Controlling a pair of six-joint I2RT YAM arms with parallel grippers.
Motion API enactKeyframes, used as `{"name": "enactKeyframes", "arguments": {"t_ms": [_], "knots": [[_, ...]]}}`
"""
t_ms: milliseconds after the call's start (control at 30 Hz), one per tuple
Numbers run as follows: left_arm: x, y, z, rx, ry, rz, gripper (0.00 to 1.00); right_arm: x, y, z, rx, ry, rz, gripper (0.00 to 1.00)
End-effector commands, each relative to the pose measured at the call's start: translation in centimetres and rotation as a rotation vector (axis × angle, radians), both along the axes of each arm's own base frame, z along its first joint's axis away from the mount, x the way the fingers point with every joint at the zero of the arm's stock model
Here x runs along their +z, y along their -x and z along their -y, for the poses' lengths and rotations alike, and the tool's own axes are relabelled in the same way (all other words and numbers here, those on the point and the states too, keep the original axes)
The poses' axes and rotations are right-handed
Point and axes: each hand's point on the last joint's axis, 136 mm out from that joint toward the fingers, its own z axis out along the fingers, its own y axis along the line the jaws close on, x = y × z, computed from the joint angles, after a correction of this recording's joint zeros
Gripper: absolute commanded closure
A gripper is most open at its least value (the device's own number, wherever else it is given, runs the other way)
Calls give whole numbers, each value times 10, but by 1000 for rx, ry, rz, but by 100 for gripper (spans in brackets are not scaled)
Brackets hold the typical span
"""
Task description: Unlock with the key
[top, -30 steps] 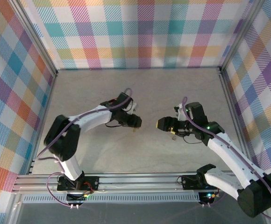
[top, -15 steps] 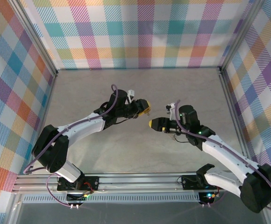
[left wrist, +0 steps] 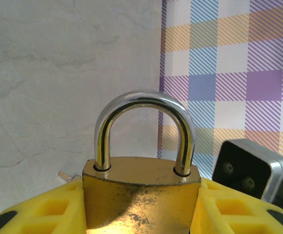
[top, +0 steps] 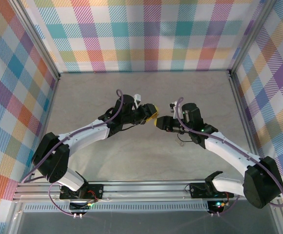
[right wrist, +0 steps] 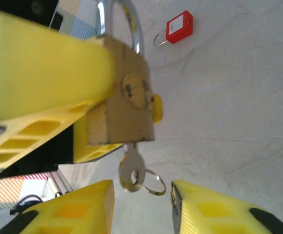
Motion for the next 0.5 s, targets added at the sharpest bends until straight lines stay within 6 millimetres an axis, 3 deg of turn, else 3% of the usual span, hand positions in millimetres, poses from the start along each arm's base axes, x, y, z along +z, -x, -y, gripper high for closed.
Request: {"name": "enactKeyframes", "arguments": {"t_ms": [0,367,467], "knots": [[32,5,5,-14,61,81,100,14,-11,-3,-8,-45,23,69],[26,8,6,-22,51,78,100,19,-18,-7,-13,-107,11,75],[26,9,7,-19,63,81,100,22,-20,-9,-8,-129,3,82]]}}
